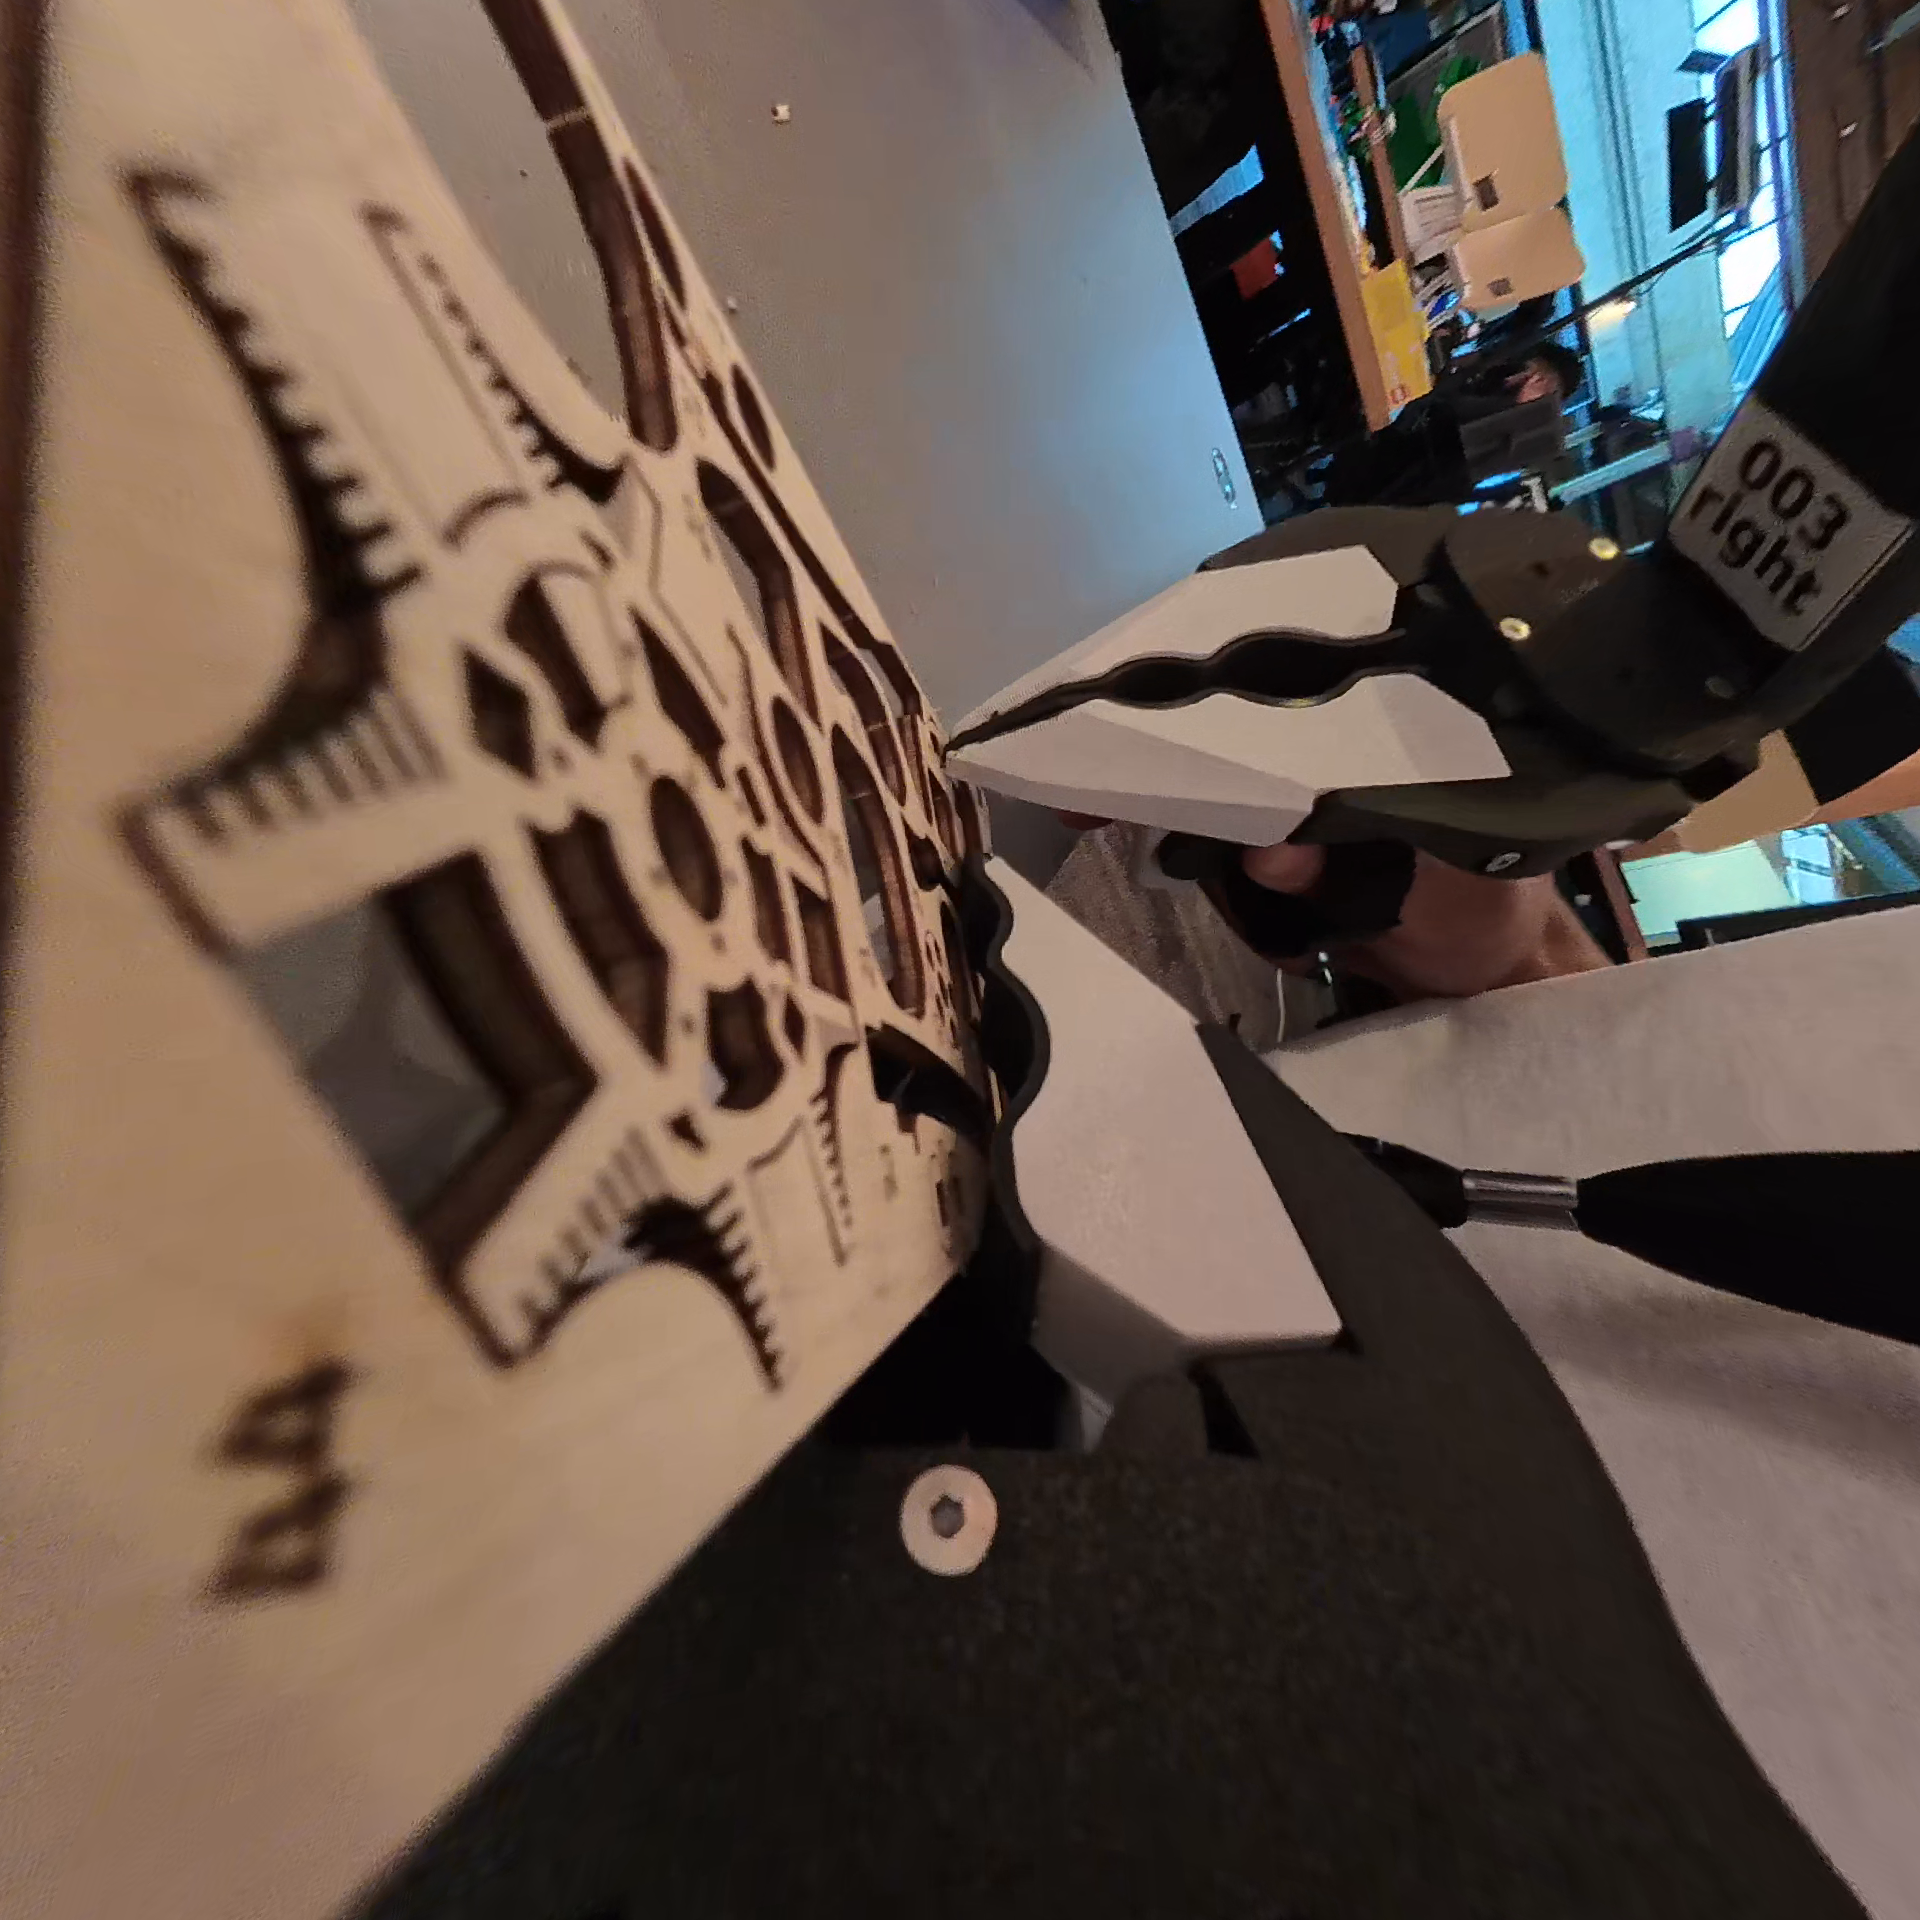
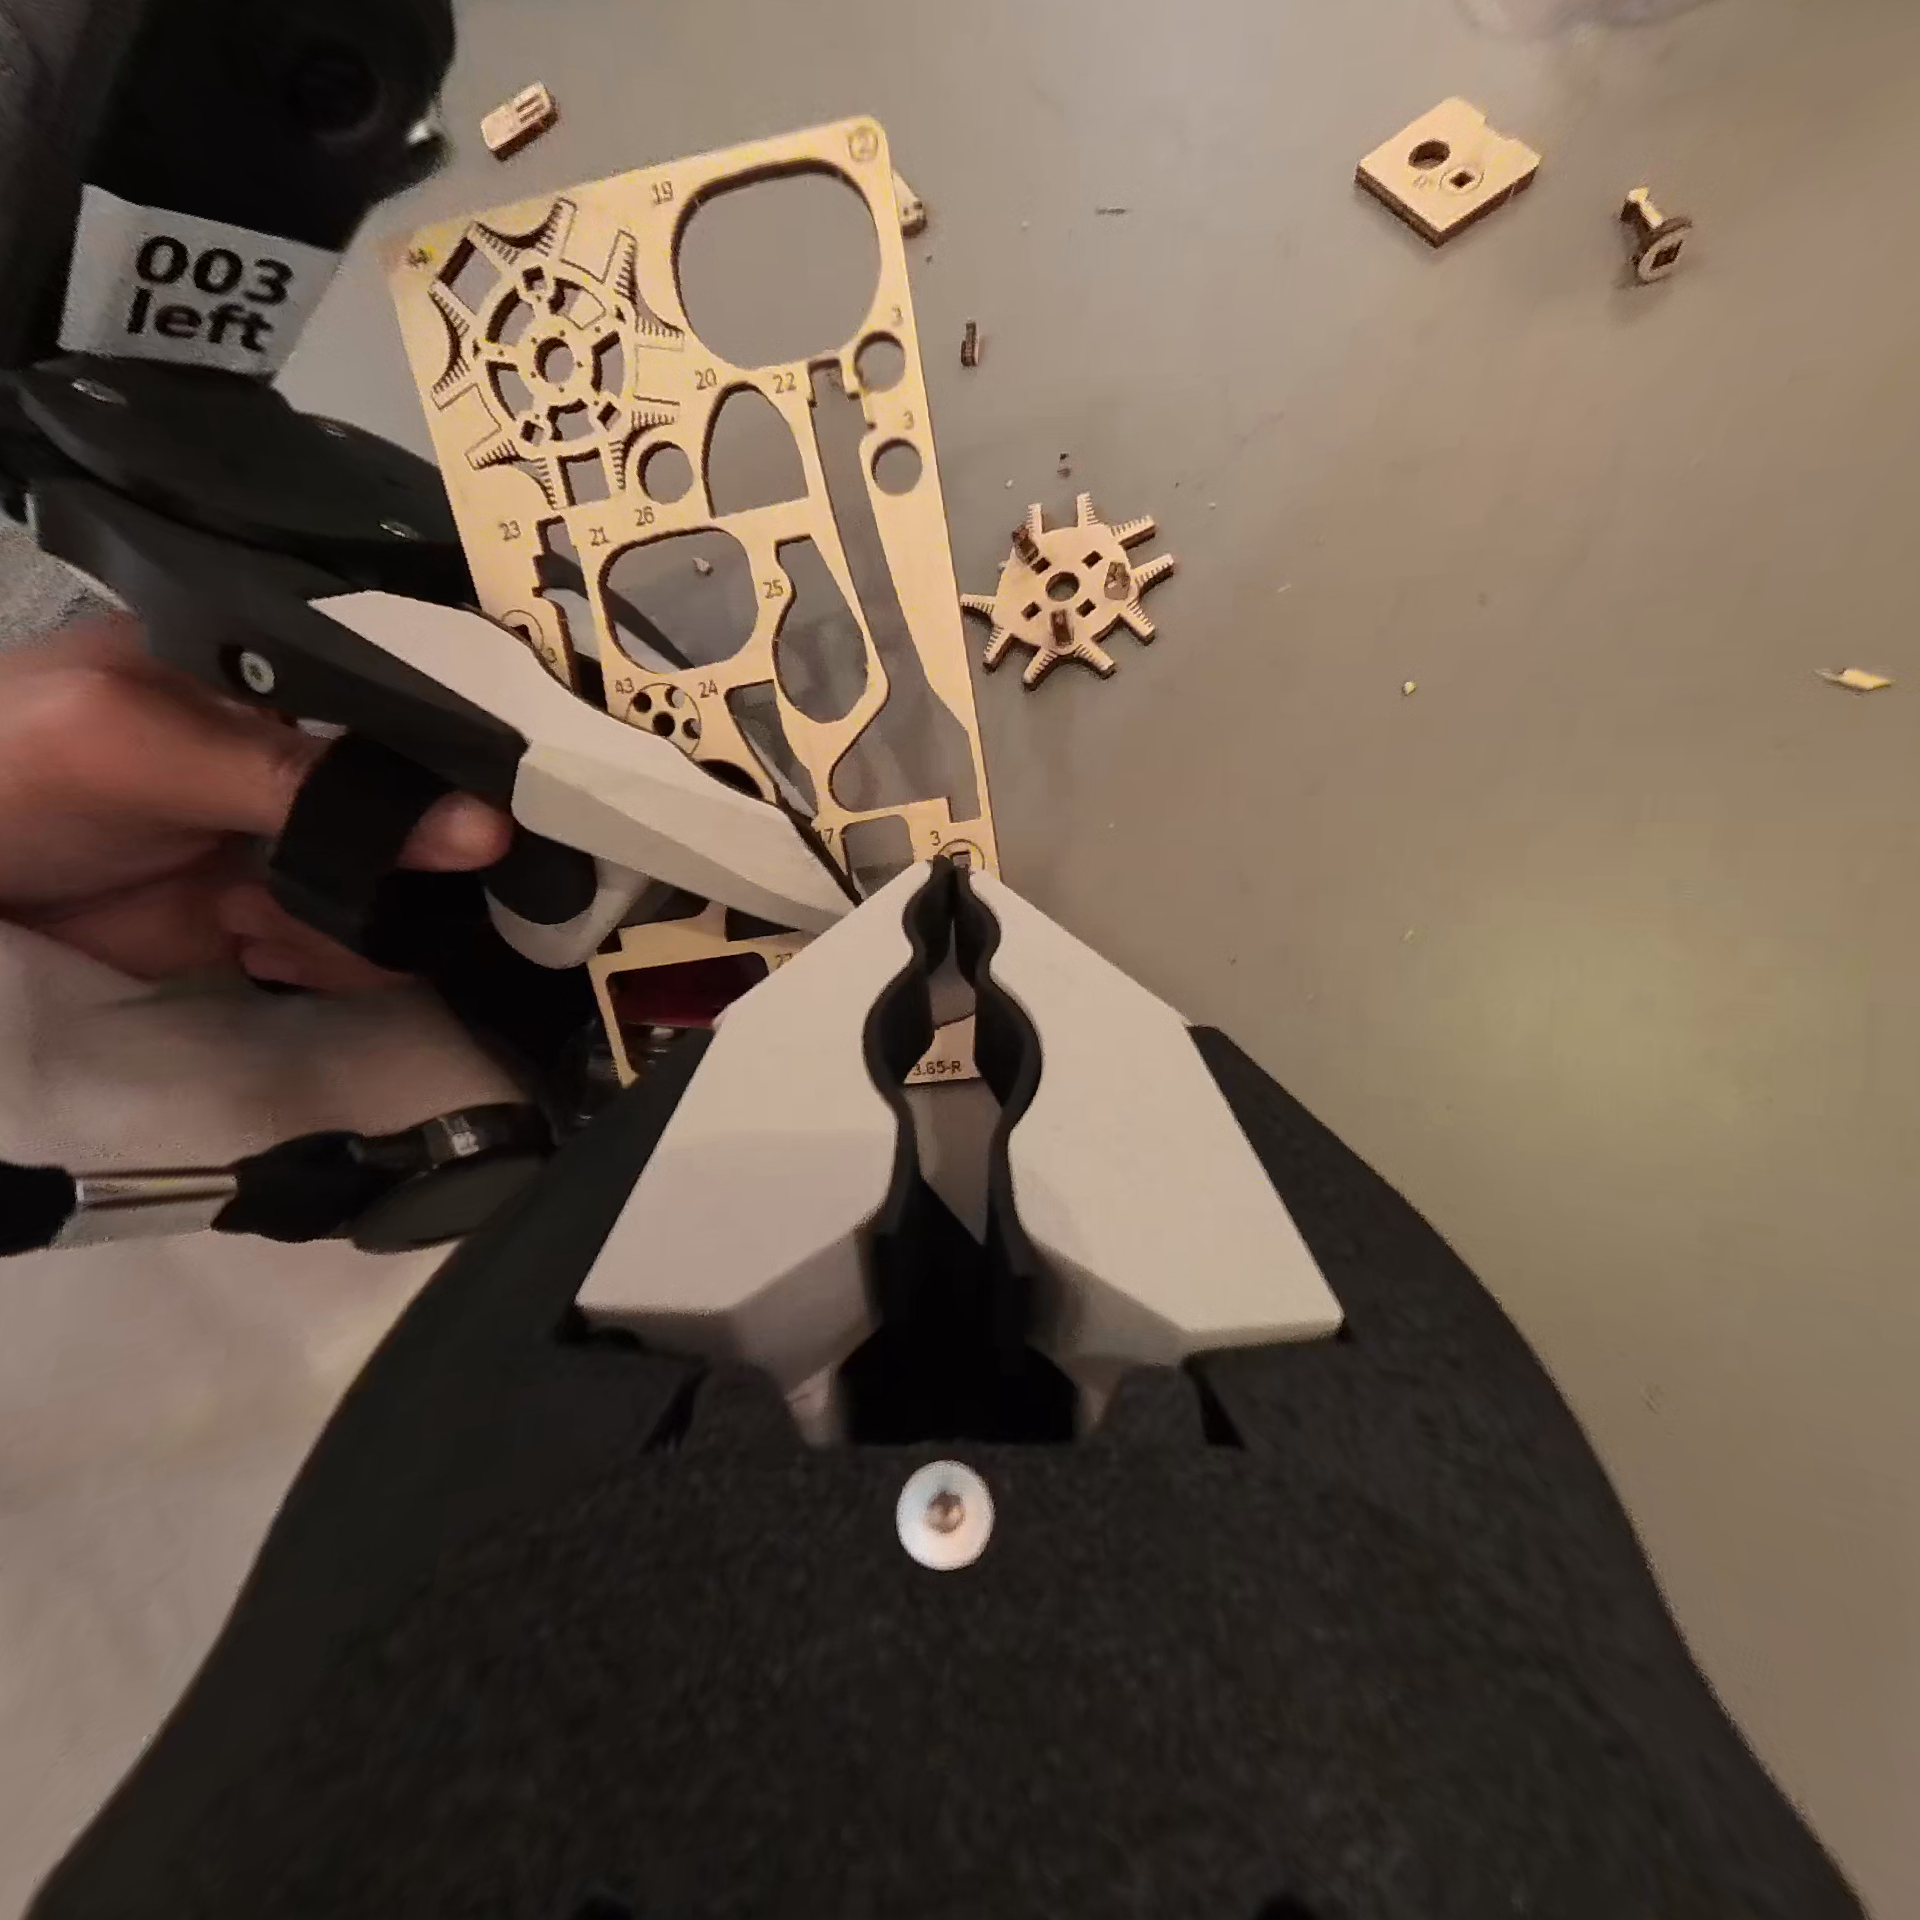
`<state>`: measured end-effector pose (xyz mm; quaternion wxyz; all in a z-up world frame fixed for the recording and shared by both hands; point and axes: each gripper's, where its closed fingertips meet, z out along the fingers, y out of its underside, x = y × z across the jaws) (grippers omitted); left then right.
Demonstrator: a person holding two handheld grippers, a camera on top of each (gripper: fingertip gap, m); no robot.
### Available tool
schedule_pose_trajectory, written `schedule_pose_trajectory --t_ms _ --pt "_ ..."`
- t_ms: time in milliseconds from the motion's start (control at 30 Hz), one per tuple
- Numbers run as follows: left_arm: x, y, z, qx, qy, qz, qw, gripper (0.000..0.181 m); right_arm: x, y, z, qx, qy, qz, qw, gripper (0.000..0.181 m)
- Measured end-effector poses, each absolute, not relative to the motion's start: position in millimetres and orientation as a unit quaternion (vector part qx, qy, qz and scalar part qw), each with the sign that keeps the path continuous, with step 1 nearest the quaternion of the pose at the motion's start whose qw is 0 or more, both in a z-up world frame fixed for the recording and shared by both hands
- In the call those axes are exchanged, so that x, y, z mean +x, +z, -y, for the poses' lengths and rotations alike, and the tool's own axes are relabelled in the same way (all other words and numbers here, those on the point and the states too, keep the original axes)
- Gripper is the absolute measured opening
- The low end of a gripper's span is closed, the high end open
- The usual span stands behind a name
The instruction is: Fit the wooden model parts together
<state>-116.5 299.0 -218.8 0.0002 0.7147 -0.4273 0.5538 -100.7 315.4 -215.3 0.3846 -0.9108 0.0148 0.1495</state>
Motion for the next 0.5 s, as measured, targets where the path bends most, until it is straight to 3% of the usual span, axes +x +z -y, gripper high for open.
schedule_pose_trajectory --t_ms 500 --pt "-117 -226 -302 0.743 0.520 0.421 0.033 0.005 -101 -226 -317 -0.955 0.184 -0.028 0.229 0.000"
